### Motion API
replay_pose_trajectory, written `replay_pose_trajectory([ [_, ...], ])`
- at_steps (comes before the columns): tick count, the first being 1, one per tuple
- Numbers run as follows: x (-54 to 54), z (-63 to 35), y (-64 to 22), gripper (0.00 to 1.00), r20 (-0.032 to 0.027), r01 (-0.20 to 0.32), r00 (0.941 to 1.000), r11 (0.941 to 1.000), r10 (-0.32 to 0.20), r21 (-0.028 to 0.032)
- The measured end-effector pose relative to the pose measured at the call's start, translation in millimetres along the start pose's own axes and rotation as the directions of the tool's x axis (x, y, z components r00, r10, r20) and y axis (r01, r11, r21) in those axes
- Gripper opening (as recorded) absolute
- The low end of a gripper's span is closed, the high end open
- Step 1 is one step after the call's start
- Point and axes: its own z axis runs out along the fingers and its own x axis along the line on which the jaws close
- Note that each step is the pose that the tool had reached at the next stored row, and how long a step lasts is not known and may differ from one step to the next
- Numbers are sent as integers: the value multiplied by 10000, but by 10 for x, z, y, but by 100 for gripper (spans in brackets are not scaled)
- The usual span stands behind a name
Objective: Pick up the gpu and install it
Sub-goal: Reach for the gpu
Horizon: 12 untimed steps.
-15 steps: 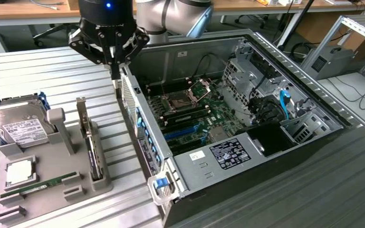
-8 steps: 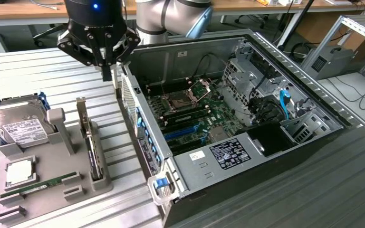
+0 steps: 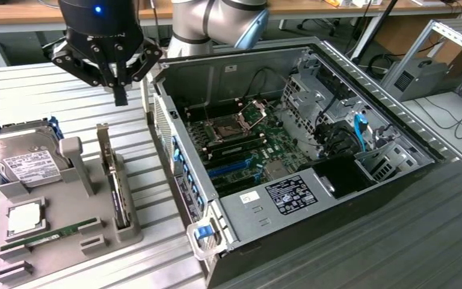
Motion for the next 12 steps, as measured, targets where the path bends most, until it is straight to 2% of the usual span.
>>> replay_pose_trajectory([
  [9, 240, 4, -18, 11, 1, -1, 10000, 10000, 1, -1],
  [12, 253, 3, -27, 11, -1, 0, 10000, 10000, 0, 0],
])
